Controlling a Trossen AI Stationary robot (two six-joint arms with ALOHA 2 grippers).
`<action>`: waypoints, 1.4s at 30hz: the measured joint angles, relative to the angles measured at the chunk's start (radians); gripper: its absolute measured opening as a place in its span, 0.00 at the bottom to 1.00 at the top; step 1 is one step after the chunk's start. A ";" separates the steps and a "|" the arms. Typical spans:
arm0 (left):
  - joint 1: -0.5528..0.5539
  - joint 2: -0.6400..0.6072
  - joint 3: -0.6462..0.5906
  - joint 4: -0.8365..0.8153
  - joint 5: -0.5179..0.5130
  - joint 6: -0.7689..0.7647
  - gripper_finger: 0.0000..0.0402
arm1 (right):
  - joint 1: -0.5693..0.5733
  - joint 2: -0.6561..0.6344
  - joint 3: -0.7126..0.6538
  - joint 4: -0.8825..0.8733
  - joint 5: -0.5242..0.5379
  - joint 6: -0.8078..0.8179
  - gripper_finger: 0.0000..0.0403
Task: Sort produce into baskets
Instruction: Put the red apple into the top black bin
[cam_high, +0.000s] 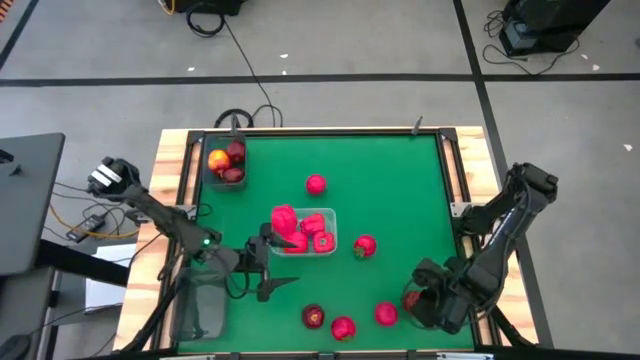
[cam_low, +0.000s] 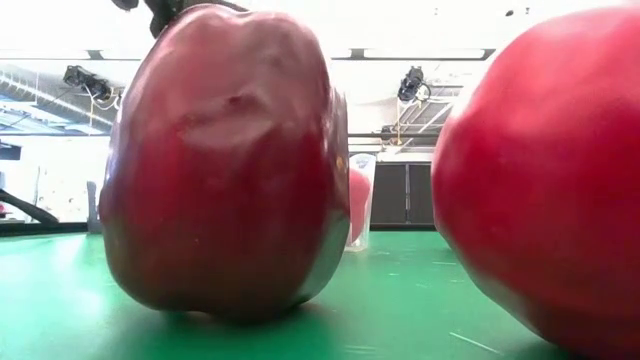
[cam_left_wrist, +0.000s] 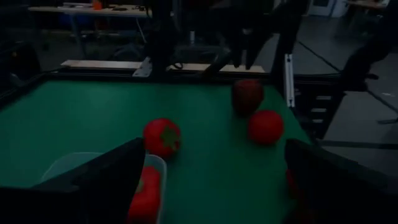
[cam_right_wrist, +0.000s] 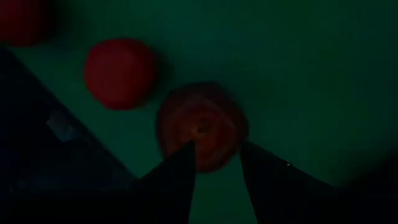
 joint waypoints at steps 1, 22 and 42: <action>-0.006 0.000 0.000 0.002 0.000 -0.002 0.98 | 0.000 0.012 0.038 -0.026 0.000 -0.007 0.35; -0.113 0.001 0.000 -0.012 -0.001 -0.104 0.98 | -0.072 0.174 0.174 -0.050 -0.194 -0.206 0.59; -0.136 0.001 0.000 -0.046 -0.023 -0.105 0.98 | -0.095 0.329 0.171 -0.086 -0.137 -0.172 0.94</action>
